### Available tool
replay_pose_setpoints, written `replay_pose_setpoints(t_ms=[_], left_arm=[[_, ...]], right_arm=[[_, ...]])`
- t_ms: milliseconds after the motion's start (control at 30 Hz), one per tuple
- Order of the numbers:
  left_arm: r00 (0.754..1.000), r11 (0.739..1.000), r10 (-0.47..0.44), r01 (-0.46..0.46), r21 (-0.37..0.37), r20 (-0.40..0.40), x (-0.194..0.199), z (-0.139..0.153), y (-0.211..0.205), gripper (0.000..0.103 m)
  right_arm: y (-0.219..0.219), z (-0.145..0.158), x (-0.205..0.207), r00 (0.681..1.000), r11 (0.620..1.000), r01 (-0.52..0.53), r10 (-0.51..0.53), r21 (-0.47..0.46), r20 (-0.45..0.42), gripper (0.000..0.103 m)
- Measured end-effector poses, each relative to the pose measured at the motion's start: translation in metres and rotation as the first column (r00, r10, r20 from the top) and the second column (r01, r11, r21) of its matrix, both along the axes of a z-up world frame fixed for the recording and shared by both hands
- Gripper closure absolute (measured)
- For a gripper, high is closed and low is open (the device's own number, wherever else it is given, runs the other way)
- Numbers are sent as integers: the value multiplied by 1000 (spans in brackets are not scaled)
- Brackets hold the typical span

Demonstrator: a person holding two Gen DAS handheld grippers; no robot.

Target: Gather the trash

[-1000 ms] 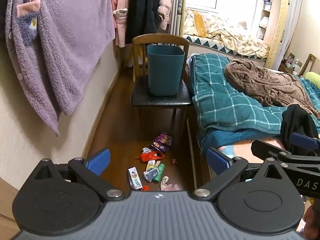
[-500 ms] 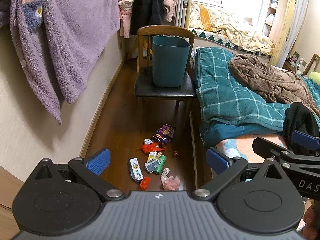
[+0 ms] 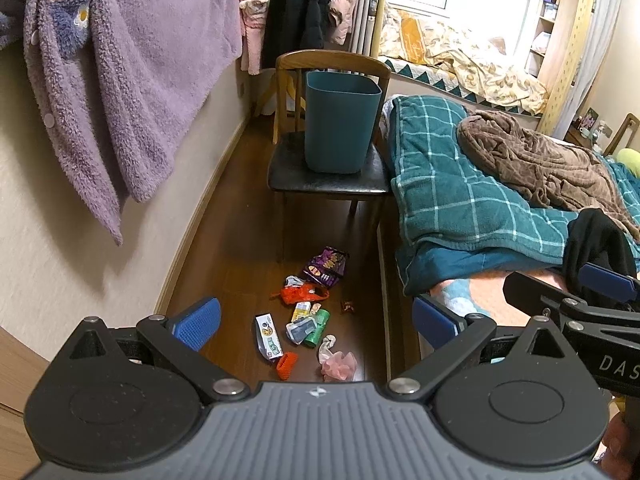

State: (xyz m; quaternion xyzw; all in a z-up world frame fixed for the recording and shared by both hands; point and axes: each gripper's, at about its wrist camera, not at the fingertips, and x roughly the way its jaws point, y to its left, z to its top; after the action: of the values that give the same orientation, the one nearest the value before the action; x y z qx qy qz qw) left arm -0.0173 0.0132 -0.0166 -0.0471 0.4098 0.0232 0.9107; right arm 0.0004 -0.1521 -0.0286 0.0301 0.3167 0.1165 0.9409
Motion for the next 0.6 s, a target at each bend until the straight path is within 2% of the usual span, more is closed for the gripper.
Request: replay_pose_setpoints(t_ms=[600], left_arm=[[1000, 1000, -2, 2, 9, 14, 3, 5, 4, 0]], right_arm=[[-1, 3, -1, 1000, 1000, 3, -3, 7, 14, 0]])
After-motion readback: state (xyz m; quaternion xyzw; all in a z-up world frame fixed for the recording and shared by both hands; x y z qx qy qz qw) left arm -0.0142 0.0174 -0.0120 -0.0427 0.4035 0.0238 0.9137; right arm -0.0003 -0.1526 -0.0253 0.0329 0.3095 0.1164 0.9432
